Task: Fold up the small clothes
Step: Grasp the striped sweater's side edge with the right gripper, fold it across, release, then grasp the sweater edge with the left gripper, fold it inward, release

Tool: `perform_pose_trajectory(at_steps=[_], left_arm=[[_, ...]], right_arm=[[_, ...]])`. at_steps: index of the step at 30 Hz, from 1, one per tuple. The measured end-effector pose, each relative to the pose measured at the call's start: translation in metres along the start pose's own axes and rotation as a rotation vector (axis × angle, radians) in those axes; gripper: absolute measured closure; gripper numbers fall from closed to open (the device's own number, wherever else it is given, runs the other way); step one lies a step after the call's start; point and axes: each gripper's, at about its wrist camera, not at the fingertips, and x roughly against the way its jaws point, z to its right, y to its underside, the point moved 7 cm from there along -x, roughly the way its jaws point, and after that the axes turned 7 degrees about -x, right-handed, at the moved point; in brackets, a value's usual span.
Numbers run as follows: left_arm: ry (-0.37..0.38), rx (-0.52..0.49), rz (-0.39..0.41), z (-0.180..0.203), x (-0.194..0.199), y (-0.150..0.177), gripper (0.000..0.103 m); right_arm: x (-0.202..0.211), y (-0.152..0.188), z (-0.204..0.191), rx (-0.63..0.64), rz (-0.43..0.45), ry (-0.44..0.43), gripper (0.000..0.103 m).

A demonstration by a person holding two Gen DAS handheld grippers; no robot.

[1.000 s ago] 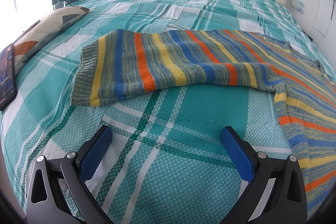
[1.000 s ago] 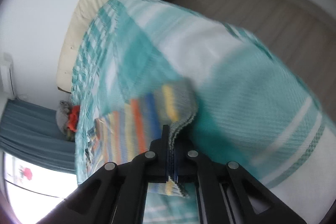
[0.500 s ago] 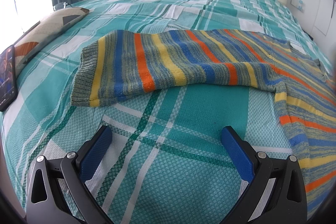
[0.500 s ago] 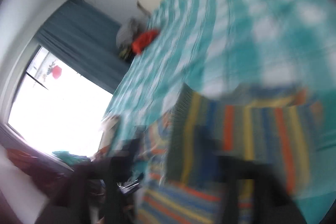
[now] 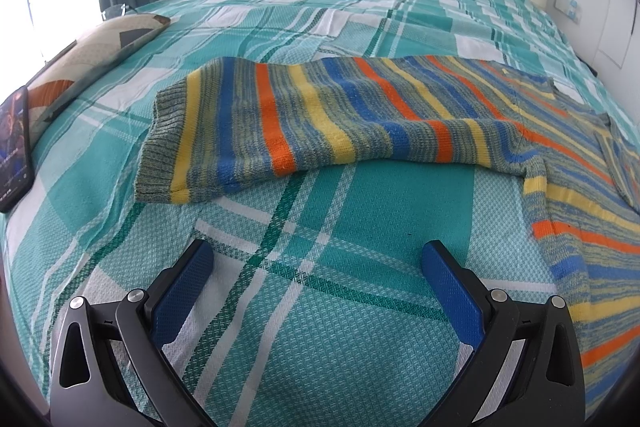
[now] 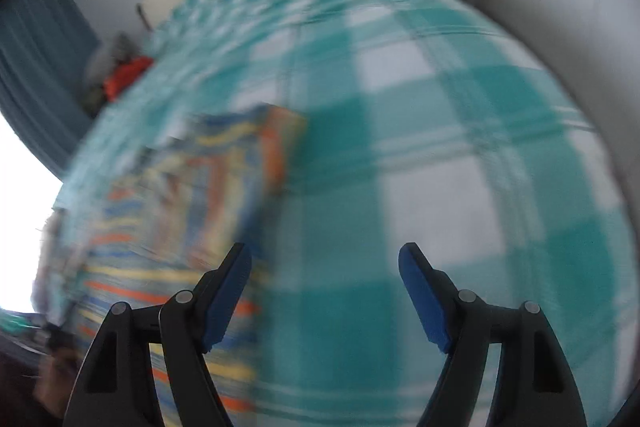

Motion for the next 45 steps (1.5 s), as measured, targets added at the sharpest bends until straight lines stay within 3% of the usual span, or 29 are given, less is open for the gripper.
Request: perform_pose_trajectory(at_steps=[5, 7, 13, 21, 34, 37, 42, 45], left_arm=[[0.001, 0.001, -0.001, 0.0, 0.0, 0.0, 0.0], [0.001, 0.001, -0.001, 0.0, -0.001, 0.0, 0.0], [-0.002, -0.002, -0.003, 0.0, -0.001, 0.0, 0.0], [-0.001, 0.001, -0.004, 0.0, -0.002, 0.001, 0.0], [0.027, 0.028, -0.046, 0.002, 0.003, 0.006, 0.0], [0.072, 0.116, -0.072, -0.002, 0.019, 0.012, 0.001], [0.259, 0.3, -0.059, -0.011, 0.055, 0.016, 0.002], [0.22, 0.398, 0.009, -0.054, 0.06, -0.009, 0.002]], right_arm=[[0.011, 0.031, 0.042, 0.073, 0.136, 0.204, 0.026], [0.007, 0.042, 0.054, 0.066, 0.156, 0.251, 0.018], [-0.012, 0.039, 0.057, 0.054, 0.153, 0.254, 0.003], [-0.019, 0.042, 0.055, 0.064, 0.175, 0.291, 0.001], [-0.018, 0.044, 0.054, 0.056, 0.173, 0.277, 0.001], [-0.018, 0.044, 0.054, 0.056, 0.174, 0.278, 0.001], [-0.018, 0.044, 0.054, 0.054, 0.175, 0.274, 0.001], [-0.018, 0.044, 0.054, 0.051, 0.176, 0.27, 0.001]])
